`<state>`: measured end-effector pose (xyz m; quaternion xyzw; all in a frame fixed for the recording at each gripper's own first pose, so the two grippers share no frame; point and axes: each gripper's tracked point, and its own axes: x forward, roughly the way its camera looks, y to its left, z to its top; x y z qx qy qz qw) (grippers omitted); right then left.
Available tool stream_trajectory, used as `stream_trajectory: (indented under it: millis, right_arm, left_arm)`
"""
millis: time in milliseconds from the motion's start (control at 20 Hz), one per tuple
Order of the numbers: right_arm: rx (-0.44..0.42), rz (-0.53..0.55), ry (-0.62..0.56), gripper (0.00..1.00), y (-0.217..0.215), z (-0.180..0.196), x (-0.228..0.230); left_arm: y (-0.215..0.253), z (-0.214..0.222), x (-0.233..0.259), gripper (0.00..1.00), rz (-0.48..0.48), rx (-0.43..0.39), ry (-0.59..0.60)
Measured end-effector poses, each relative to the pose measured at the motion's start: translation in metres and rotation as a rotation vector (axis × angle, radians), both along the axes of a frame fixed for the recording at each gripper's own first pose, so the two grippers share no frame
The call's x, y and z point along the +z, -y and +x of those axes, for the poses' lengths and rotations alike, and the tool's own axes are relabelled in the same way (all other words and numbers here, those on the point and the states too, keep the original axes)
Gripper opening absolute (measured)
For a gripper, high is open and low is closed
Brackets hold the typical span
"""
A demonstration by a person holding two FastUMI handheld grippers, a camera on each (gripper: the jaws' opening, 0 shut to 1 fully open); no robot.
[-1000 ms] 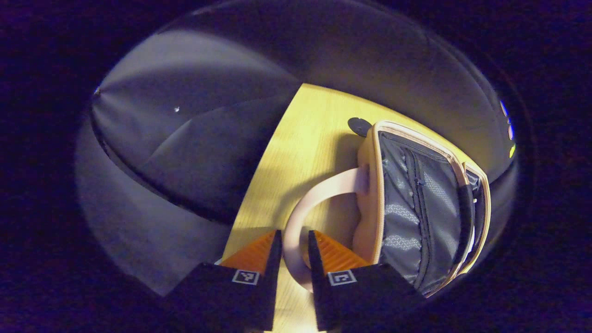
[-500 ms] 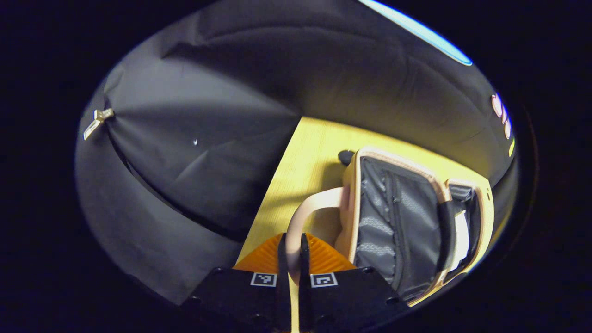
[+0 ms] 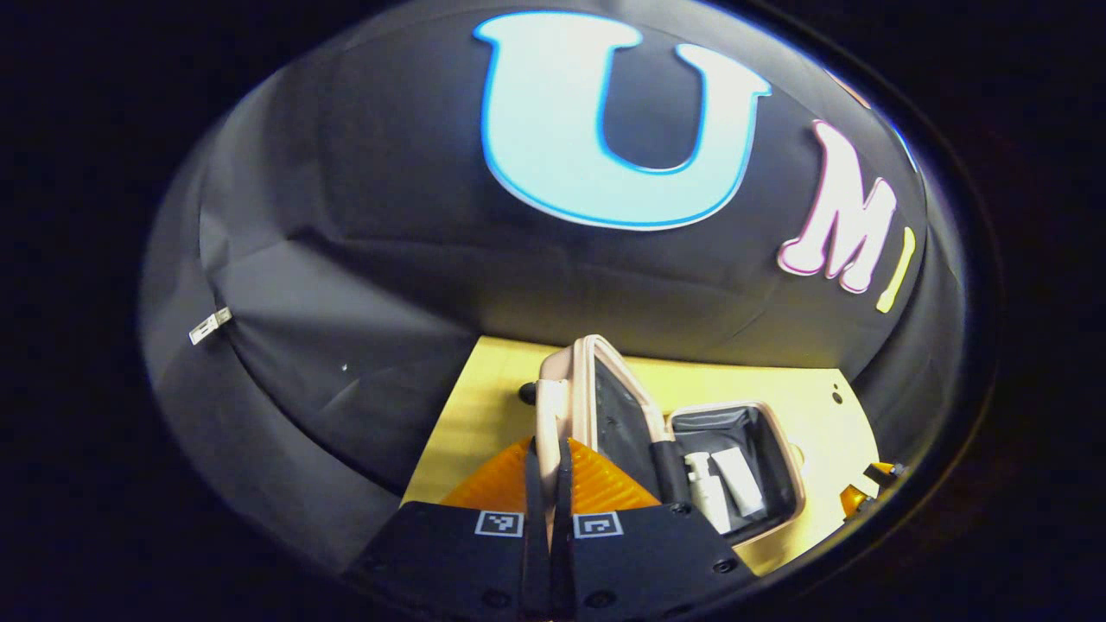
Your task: First open the suitcase, pack the skin care products into it, and then close the suitcase.
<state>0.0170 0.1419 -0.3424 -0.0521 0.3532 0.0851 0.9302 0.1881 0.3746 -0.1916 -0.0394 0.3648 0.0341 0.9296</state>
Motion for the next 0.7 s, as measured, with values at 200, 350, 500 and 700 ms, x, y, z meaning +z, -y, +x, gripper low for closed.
stream_trajectory:
  millis: [200,350,500,700]
  right_arm:
    - [-0.022,0.0,0.003,0.96,0.03,0.003,0.002]
    - [-0.052,0.004,-0.01,0.96,0.056,0.002,0.0]
    - [-0.069,-0.001,-0.005,0.96,0.083,0.005,0.001]
    - [-0.072,0.018,-0.01,0.96,0.112,0.004,-0.003]
  left_arm:
    - [0.074,0.009,0.03,0.07,-0.039,-0.075,0.074]
    - [0.14,0.016,0.045,0.07,-0.126,-0.127,0.138]
    - [0.191,0.02,0.047,0.07,-0.171,-0.152,0.195]
    - [0.269,0.023,0.037,0.07,-0.26,-0.18,0.245]
